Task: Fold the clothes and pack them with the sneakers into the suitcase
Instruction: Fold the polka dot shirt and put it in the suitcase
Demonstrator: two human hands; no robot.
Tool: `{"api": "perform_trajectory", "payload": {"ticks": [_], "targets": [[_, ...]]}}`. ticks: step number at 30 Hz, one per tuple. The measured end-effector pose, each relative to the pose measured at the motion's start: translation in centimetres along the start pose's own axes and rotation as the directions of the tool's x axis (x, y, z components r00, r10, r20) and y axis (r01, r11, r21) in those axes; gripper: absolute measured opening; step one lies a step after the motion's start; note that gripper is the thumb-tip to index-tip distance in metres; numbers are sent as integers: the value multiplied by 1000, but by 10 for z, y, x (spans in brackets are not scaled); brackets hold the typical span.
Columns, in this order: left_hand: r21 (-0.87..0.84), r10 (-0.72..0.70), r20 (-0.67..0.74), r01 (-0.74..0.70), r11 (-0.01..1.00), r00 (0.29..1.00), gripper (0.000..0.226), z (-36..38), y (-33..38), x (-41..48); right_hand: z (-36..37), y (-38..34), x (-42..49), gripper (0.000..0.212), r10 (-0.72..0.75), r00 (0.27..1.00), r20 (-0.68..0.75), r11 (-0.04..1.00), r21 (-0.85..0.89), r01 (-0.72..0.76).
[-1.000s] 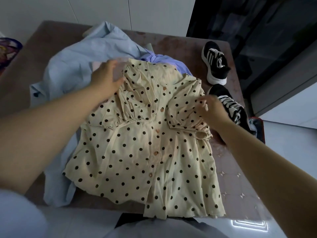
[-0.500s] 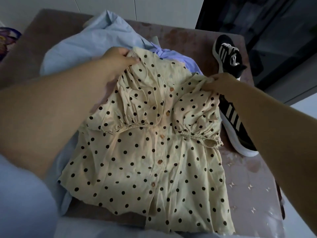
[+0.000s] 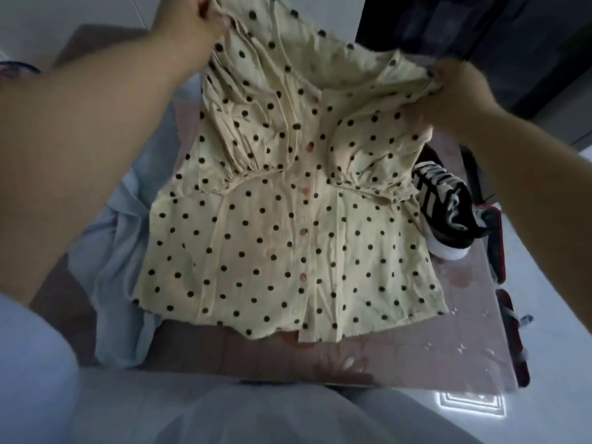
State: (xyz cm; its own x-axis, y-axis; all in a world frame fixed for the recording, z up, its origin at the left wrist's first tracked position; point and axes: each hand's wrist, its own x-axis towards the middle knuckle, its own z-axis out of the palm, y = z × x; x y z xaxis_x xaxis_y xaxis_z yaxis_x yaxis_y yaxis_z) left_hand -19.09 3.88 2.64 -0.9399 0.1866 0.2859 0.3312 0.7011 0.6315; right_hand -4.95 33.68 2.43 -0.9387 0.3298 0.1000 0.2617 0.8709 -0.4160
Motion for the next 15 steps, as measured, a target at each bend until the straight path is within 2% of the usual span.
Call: {"api": "perform_trajectory", "payload": {"ticks": [2, 5, 7, 9, 11, 13, 15], "targets": [[-83, 38, 153, -26, 996, 988, 13, -9, 0, -29, 11, 9, -34, 29, -50, 997, 53, 998, -20, 51], [-213, 130, 305, -65, 975, 944, 13, -28, -7, -92, 24, 34, -93, 37, -97, 995, 36, 995, 17, 97], [-219, 187, 369, -110, 969, 910, 26, -44, -15, -141, 29, 55, -134, 40, -145, 989, 27, 988, 63, 143], [-164, 248, 410, -196, 967, 878, 41, -56, -24, -186, 31, 72, -172, 30, -254, 967, 2, 963, 98, 253], [-53, 374, 431, -390, 919, 822, 23, -57, -34, -222, 39, 84, -205, 29, -360, 933, 16, 930, 83, 357], [41, 490, 492, -581, 813, 719, 20, -49, -45, -252, 60, 97, -235, 20, -394, 915, 88, 919, 15, 394], [88, 495, 586, -657, 749, 642, 20, -35, -62, -277, 86, 106, -259, 25, -382, 901, 207, 920, -3, 391]]}}
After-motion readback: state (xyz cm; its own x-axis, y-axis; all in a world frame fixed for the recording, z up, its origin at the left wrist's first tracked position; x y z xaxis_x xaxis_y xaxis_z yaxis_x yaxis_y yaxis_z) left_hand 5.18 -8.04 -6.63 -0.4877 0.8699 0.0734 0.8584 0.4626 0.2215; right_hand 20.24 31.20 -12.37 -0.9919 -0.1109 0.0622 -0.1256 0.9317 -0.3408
